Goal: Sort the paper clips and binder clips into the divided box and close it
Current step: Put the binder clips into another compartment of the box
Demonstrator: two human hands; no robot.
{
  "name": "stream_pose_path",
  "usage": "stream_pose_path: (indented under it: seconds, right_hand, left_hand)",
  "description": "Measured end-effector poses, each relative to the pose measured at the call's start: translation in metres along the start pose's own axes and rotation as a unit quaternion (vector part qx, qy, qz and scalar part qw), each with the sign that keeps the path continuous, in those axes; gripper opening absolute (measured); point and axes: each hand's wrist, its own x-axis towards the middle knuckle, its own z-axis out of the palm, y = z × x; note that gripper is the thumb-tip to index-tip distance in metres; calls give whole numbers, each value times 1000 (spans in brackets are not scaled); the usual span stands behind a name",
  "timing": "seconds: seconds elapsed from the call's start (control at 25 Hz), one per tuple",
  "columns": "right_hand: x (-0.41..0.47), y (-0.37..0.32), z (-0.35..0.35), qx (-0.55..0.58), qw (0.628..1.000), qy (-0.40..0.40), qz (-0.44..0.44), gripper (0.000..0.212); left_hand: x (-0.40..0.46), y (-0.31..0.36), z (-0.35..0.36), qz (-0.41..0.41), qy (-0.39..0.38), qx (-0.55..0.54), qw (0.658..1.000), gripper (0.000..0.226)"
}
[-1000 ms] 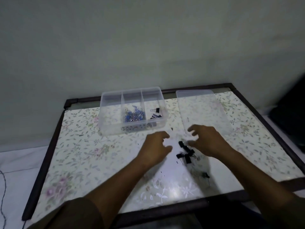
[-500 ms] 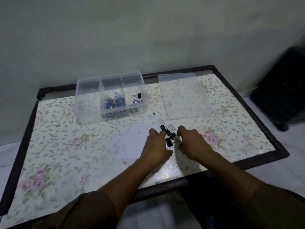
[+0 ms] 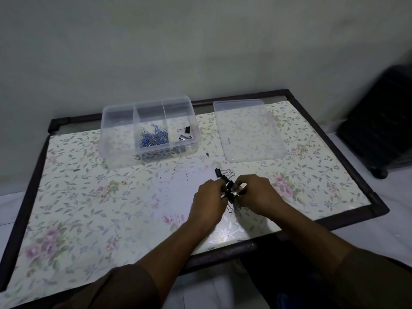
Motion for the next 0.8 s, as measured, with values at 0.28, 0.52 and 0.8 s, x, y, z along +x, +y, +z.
stream_pose_path:
  seconds: [0.28,0.52,0.8]
  right_hand:
    - [-3,0,-4,65,998,-10,21,24]
    - [-4,-3,-8,109,993,-32,27,23]
    - [10,-49,-41,224,971,-29,-72,25]
  left_hand:
    - [-7,-9,-2,-21,7,-152,988,17]
    - [-9,-6,-11,-16,0,-176,984,23]
    - [17,1,-81,56,29,-189,980,23]
